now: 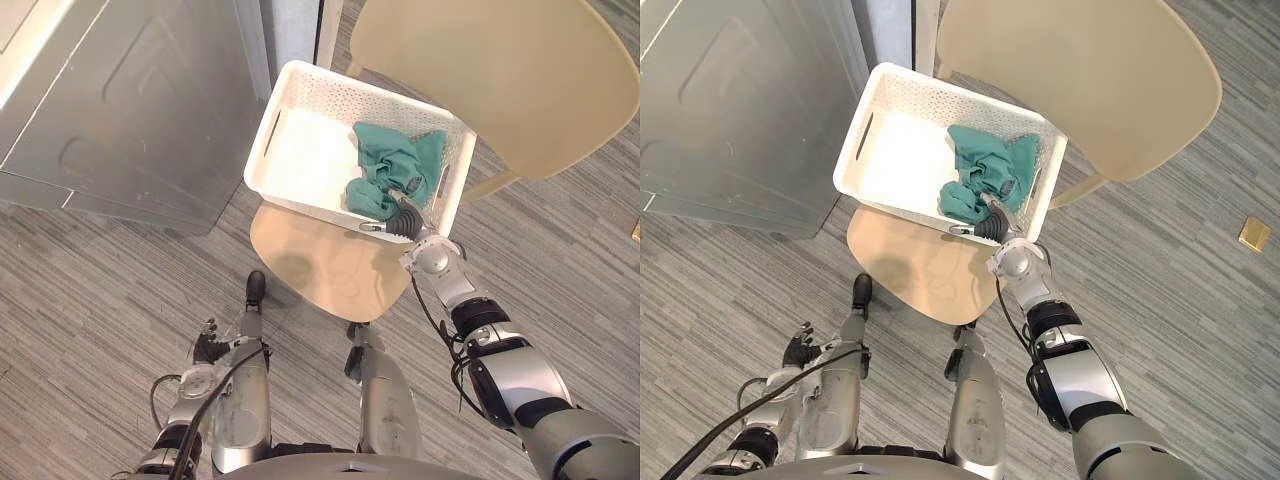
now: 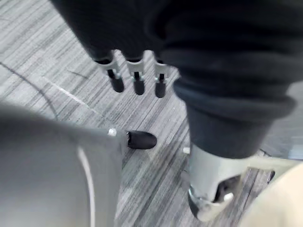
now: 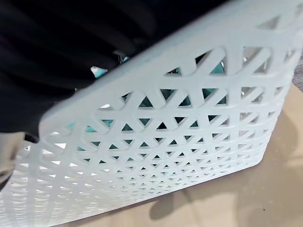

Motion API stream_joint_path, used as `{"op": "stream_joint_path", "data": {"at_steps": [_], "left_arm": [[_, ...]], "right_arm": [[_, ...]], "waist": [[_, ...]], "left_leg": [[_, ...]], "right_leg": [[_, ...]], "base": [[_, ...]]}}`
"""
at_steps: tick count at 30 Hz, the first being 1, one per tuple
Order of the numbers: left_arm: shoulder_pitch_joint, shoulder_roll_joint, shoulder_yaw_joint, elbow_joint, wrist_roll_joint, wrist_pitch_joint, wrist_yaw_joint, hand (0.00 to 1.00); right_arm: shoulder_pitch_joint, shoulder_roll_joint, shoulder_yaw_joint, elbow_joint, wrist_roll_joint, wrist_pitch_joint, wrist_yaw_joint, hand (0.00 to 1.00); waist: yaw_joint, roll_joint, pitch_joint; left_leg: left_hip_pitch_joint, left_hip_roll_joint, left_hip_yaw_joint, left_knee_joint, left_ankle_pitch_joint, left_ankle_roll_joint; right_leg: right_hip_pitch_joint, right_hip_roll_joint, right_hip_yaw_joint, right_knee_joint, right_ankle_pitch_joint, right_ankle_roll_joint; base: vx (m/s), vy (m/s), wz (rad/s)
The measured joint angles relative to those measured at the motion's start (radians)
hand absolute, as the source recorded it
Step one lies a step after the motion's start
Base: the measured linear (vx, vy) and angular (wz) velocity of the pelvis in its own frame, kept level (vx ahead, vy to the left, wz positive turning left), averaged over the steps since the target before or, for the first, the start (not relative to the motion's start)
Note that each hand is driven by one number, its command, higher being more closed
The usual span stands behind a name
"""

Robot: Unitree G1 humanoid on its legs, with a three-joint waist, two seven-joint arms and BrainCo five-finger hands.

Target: Pick up the laundry basket with both hands and put the clothes into the washing machine.

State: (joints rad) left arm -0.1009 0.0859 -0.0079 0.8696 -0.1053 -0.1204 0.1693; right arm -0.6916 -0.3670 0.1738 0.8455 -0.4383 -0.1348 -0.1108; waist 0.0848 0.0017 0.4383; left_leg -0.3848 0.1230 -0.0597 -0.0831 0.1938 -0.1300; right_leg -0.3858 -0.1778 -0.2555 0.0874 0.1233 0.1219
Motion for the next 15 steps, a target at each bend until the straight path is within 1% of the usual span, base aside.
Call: {"op": "stream_joint_path", "data": {"at_steps": [5, 9, 10, 15], "left_arm": [[-0.005, -0.006, -0.027, -0.019, -0.004, 0.001, 0.000, 0.00], [-0.009, -0.009, -0.038, -0.037, -0.011, 0.001, 0.001, 0.00], [-0.014, -0.010, -0.040, -0.037, -0.011, 0.001, 0.001, 0.00], [-0.022, -0.017, -0.043, -0.039, -0.011, 0.001, 0.001, 0.00]], "right_arm": [[-0.002, -0.001, 0.000, 0.000, 0.000, -0.001, -0.002, 0.00], [-0.009, -0.009, 0.003, -0.001, 0.000, -0.014, -0.005, 0.00], [-0.013, -0.010, 0.005, -0.001, 0.000, -0.015, -0.007, 1.00], [-0.022, -0.020, 0.011, -0.001, -0.001, -0.015, -0.009, 1.00]], "waist": [[-0.004, 0.001, -0.001], [-0.006, 0.000, -0.002], [-0.006, 0.000, -0.002], [-0.004, 0.004, -0.005]], "left_leg": [[-0.010, -0.001, 0.000, 0.003, 0.000, 0.000], [-0.032, -0.001, 0.000, 0.006, 0.003, -0.002], [-0.036, -0.001, 0.000, 0.006, 0.003, -0.002], [-0.053, 0.001, 0.000, 0.006, 0.003, -0.002]], "right_leg": [[-0.006, -0.006, -0.003, -0.001, 0.000, 0.000], [-0.030, -0.007, -0.004, -0.002, 0.005, 0.002], [-0.034, -0.007, -0.004, -0.004, 0.010, 0.002], [-0.042, -0.004, -0.007, -0.013, 0.018, -0.003]], "base": [[-0.01, -0.041, 0.02], [-0.02, -0.050, -0.02], [-0.03, -0.054, -0.02], [-0.04, -0.060, 0.03]]}}
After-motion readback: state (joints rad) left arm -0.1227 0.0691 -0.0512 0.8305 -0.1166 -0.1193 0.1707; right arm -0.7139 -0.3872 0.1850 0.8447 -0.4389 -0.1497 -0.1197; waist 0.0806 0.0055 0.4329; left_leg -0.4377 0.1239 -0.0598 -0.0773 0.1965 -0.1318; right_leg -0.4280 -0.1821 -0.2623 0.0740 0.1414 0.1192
